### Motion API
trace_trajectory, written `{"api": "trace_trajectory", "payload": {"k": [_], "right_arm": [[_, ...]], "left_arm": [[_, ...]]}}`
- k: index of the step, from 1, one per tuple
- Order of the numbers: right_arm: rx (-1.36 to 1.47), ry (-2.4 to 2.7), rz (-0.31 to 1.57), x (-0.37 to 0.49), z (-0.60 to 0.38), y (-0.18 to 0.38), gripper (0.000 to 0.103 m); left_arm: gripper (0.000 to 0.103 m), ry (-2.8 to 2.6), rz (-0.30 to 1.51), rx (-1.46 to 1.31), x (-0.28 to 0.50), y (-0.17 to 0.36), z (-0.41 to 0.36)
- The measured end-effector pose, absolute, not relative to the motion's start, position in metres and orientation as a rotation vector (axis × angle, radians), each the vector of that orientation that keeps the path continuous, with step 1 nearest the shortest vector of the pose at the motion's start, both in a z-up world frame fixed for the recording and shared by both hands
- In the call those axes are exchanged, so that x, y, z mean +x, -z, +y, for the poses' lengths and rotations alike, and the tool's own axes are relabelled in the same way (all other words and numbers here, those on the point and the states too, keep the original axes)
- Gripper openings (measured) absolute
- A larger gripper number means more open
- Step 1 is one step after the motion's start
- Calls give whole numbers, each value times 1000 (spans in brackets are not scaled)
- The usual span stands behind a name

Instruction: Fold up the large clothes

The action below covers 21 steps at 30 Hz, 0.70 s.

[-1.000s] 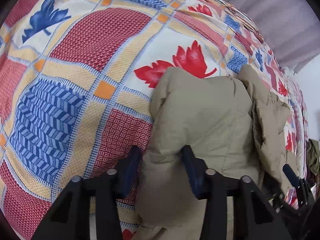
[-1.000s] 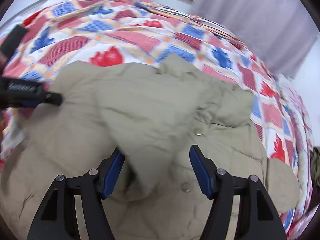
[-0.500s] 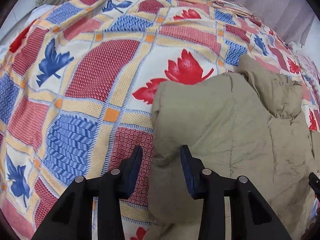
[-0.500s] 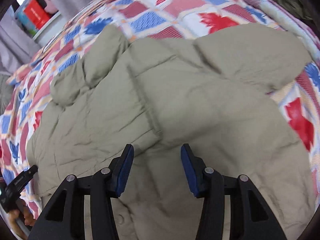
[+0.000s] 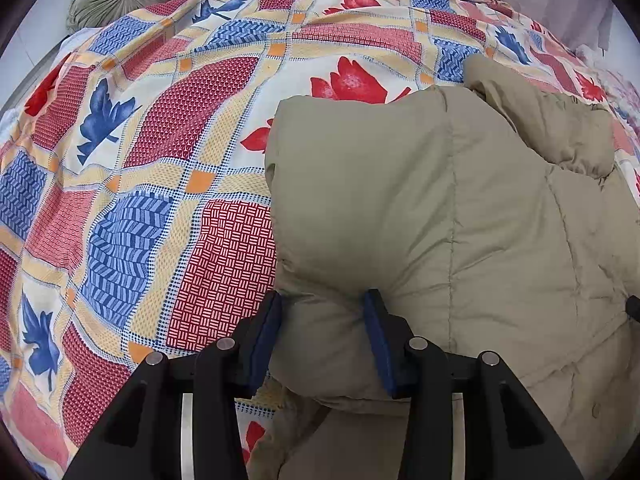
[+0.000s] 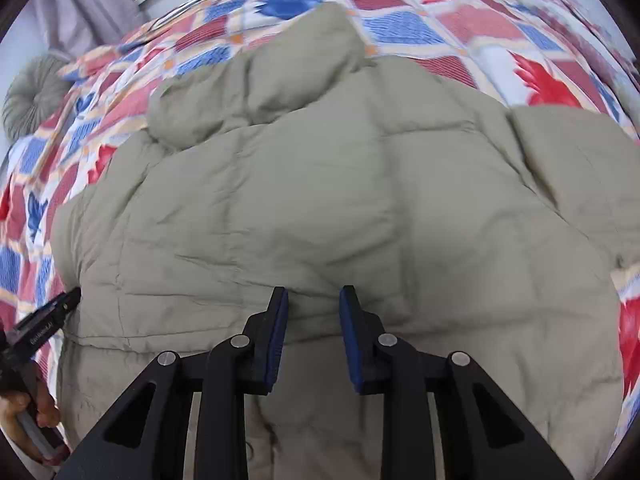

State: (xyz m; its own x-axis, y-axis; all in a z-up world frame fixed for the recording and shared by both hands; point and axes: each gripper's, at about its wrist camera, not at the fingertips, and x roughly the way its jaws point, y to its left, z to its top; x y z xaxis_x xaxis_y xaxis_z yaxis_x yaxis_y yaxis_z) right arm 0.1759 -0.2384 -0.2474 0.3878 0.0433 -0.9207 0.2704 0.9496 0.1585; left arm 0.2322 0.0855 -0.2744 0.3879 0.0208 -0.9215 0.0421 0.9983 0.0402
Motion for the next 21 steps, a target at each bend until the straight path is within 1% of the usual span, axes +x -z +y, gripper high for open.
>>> {"api": "trace_trajectory", "payload": {"k": [1, 2, 6, 8, 10, 11, 16, 21], "right_arm": [[308, 171, 1170, 171, -244, 245, 28], [336, 187, 1179, 165, -254, 244, 31], [605, 156, 1200, 133, -294, 245, 32], [671, 149, 1202, 114, -305, 241, 38], [700, 146, 1204, 96, -309, 239, 55], [714, 145, 1206, 86, -310, 237, 56], [777, 165, 1249, 44, -322, 241, 57], [828, 196, 1246, 16, -340, 240, 59]], "left_arm": [[45, 11, 1177, 78, 232, 272, 85], [45, 5, 1181, 91, 230, 268, 83], [45, 6, 1187, 120, 220, 251, 78], [45, 25, 1189, 127, 209, 242, 70], [45, 41, 1195, 142, 194, 237, 57], [45, 55, 1201, 148, 186, 234, 48], [45, 166, 1270, 153, 144, 233, -3], [45, 246, 1311, 131, 114, 231, -50]]}}
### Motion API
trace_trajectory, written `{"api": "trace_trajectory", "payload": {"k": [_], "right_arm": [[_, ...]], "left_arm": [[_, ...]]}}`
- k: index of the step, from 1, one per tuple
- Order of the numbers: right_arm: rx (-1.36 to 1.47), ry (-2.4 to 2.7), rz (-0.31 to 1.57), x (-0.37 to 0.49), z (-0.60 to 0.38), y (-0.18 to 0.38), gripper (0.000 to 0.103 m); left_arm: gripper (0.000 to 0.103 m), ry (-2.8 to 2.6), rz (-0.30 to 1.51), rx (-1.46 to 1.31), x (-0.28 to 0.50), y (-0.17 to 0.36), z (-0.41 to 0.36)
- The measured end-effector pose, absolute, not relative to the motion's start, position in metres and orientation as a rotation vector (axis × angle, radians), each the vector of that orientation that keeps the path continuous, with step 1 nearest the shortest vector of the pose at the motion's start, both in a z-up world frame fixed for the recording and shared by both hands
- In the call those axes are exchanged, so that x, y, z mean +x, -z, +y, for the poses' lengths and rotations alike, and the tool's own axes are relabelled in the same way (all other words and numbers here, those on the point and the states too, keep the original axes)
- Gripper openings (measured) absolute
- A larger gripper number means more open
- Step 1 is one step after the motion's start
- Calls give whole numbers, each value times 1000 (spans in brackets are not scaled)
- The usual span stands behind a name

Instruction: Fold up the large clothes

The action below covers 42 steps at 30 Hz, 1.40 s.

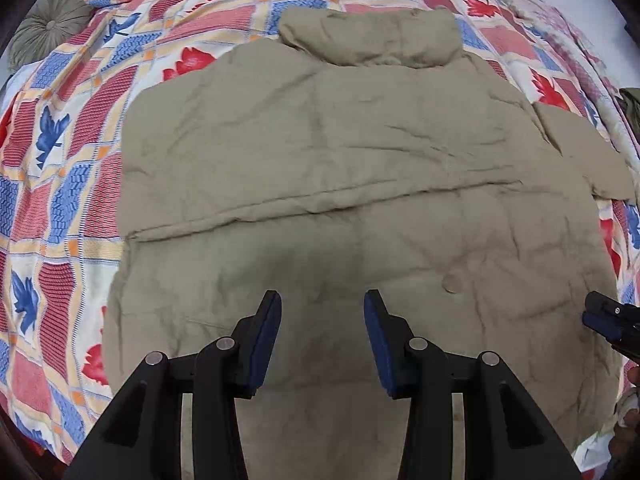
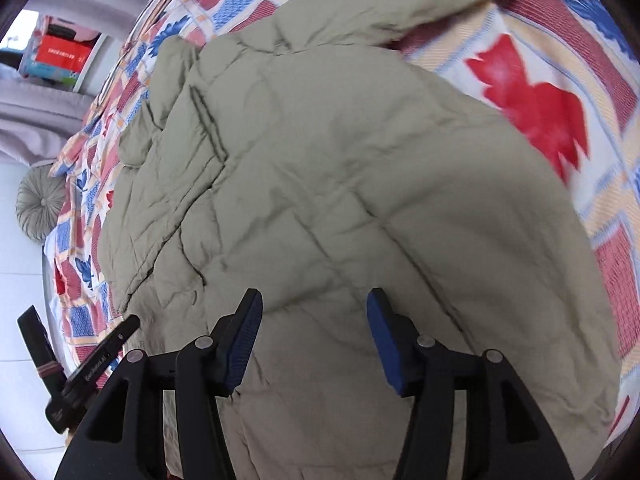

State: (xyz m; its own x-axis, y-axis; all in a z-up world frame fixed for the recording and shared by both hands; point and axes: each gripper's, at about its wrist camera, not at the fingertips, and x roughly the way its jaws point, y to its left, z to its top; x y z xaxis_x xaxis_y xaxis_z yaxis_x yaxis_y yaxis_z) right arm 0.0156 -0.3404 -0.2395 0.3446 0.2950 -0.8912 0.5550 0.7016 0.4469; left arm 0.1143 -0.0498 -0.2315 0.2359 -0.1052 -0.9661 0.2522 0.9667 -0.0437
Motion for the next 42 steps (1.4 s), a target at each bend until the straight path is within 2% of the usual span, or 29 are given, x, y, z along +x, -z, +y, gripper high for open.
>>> {"api": "trace_trajectory", "payload": {"k": [2, 3, 5, 18, 19, 20, 21, 22, 38, 42], "right_arm": [[850, 204, 1235, 6, -350, 238, 60], [851, 209, 1232, 2, -355, 236, 63], [854, 220, 1220, -5, -365, 233, 63], [962, 267, 1132, -35, -444, 230, 63], [982, 266, 1120, -36, -450, 229, 67], [1009, 267, 1104, -37, -458, 229, 74], [1033, 265, 1086, -37, -465, 229, 88], [1051, 266, 1066, -37, -471, 228, 89], [1199, 374, 841, -15, -595, 239, 91], [1314, 358, 708, -8, -631, 243, 91]], "left_arm": [[47, 267, 1317, 135, 107, 231, -66], [71, 276, 1321, 137, 104, 231, -73], [101, 277, 1310, 131, 98, 229, -84], [102, 369, 1332, 165, 84, 228, -164], [102, 376, 1340, 174, 84, 228, -170], [102, 378, 1341, 185, 83, 228, -177], [102, 378, 1338, 196, 83, 228, -181], [102, 376, 1328, 214, 82, 227, -188], [102, 376, 1363, 254, 83, 249, -247], [102, 360, 1355, 271, 84, 248, -257]]}}
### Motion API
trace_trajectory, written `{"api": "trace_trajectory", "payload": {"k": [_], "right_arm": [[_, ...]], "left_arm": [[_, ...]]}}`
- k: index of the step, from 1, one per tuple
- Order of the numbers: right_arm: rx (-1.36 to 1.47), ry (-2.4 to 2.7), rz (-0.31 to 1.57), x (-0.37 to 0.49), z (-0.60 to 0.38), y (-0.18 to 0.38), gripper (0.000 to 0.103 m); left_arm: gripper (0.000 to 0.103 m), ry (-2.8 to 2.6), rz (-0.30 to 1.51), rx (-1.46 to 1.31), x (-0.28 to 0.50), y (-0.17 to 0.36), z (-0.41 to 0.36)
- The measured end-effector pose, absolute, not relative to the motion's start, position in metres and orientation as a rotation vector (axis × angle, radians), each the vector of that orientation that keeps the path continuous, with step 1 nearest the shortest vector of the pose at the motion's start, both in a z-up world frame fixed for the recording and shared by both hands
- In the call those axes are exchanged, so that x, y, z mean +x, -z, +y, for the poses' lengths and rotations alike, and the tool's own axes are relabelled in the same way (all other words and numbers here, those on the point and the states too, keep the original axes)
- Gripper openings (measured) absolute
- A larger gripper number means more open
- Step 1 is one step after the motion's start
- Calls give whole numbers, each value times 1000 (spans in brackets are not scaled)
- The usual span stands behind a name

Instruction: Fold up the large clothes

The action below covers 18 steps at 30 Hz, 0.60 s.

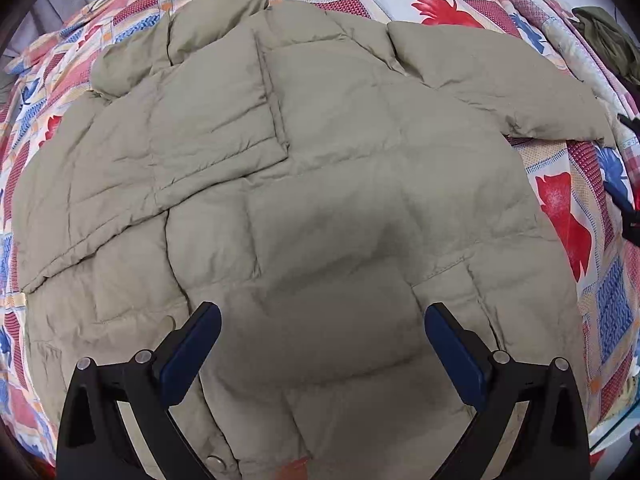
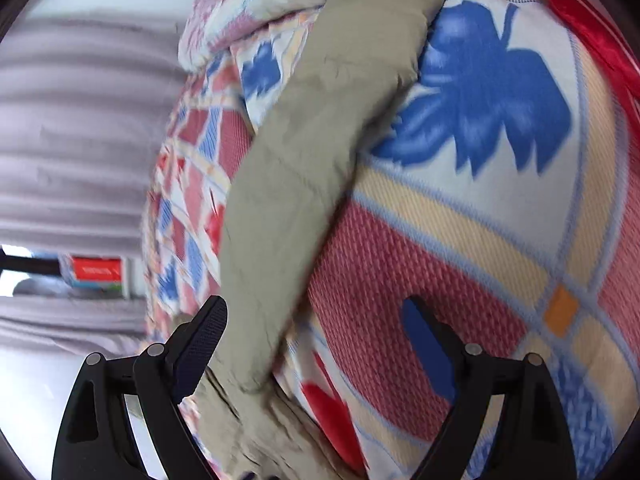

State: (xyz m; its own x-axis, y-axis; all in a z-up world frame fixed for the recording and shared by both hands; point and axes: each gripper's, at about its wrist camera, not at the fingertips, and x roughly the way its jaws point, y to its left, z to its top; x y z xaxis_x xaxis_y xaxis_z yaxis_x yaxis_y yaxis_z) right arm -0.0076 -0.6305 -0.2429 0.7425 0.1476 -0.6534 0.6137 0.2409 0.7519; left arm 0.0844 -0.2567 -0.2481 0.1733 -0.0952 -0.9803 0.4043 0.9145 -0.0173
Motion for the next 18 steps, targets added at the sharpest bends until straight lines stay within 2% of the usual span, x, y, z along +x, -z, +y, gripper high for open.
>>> {"api": "trace_trajectory", "payload": {"k": [10, 15, 17, 18], "right_arm": [[1514, 355, 557, 23, -694, 267, 91], [1594, 361, 547, 39, -717, 282, 90], [1632, 371, 565, 39, -722, 288, 74], [1646, 363, 585, 43, -725, 290, 51]], "left_arm": [[102, 313, 1368, 203, 97, 243, -260], [102, 309, 1372, 129, 110, 236, -263], [102, 290, 1373, 113, 114, 234, -262], [102, 280, 1373, 103, 115, 233, -262]]}}
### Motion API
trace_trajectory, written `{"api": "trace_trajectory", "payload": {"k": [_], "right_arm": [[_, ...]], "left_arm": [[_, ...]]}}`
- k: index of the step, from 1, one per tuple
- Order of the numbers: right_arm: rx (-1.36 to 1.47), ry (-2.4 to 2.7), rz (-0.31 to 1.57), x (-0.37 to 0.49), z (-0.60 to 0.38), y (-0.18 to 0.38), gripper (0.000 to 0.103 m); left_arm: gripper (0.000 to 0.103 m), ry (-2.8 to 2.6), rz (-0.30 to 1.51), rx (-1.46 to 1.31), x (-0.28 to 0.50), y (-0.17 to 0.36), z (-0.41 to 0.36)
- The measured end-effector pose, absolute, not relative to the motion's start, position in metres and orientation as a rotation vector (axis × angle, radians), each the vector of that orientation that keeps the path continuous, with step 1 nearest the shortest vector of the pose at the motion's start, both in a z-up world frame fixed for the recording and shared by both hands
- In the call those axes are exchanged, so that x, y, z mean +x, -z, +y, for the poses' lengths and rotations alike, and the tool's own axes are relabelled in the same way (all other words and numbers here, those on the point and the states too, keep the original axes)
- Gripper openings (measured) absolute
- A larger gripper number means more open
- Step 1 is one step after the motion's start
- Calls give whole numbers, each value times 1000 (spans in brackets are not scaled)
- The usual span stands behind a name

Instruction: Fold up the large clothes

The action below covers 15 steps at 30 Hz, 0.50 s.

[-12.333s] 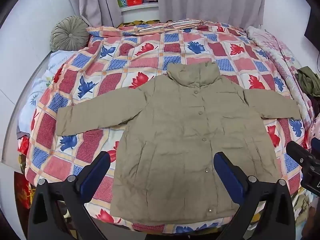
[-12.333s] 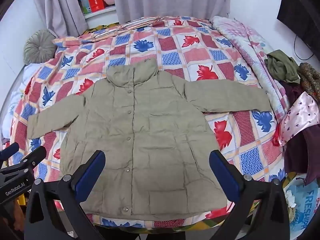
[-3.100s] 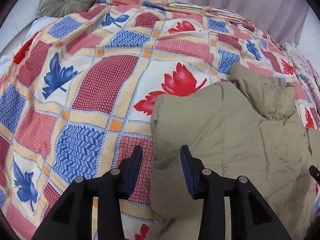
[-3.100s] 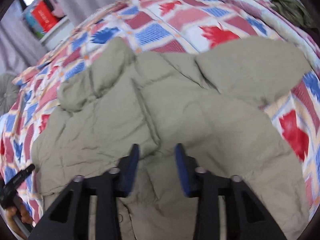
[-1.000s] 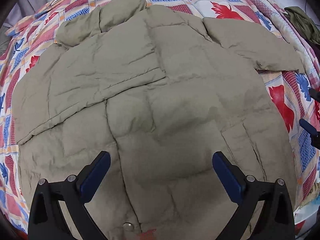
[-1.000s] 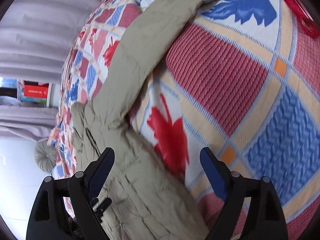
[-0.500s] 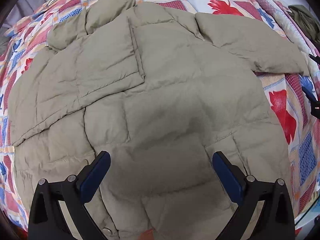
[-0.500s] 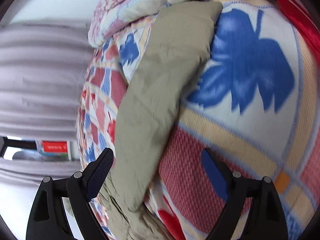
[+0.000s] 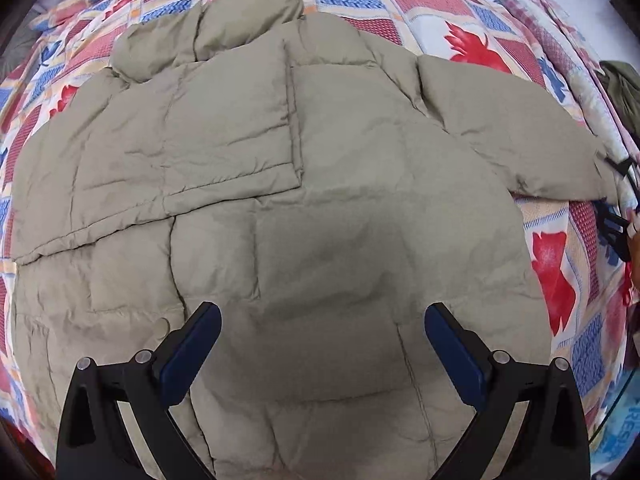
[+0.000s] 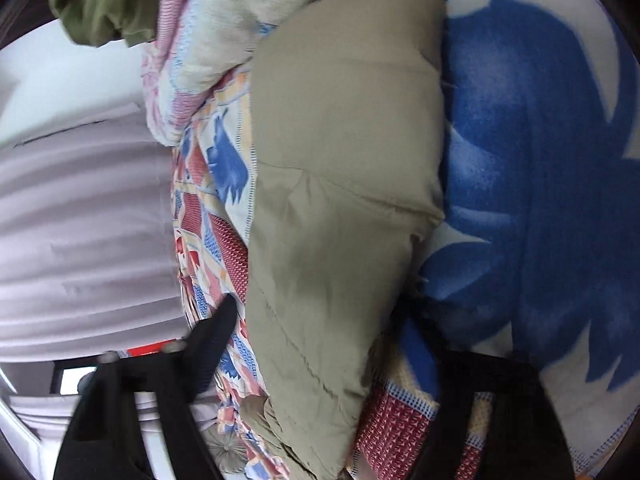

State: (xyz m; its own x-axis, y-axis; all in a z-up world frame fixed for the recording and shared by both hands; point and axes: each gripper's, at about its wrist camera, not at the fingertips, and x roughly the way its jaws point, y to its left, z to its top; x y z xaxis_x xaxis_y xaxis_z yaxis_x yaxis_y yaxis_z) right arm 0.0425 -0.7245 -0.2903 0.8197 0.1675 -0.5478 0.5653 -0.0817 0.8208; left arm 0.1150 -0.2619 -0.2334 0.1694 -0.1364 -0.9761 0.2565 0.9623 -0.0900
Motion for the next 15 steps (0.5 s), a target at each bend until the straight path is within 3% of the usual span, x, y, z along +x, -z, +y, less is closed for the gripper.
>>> {"api": "trace_trajectory", "payload": {"k": [1, 2, 9, 15], "right_arm": [[1650, 353, 606, 44, -725, 292, 15], [1641, 354, 628, 46, -726, 291, 6], [1433, 252, 621, 71, -708, 233, 6], [1154, 33, 644, 118, -633, 153, 6]], "left_arm": [[102, 271, 1372, 93, 117, 232, -260], [102, 265, 1371, 83, 118, 232, -258], [102, 210, 1335, 60, 126, 224, -224], [102, 184, 1310, 18, 126, 222, -180]]}}
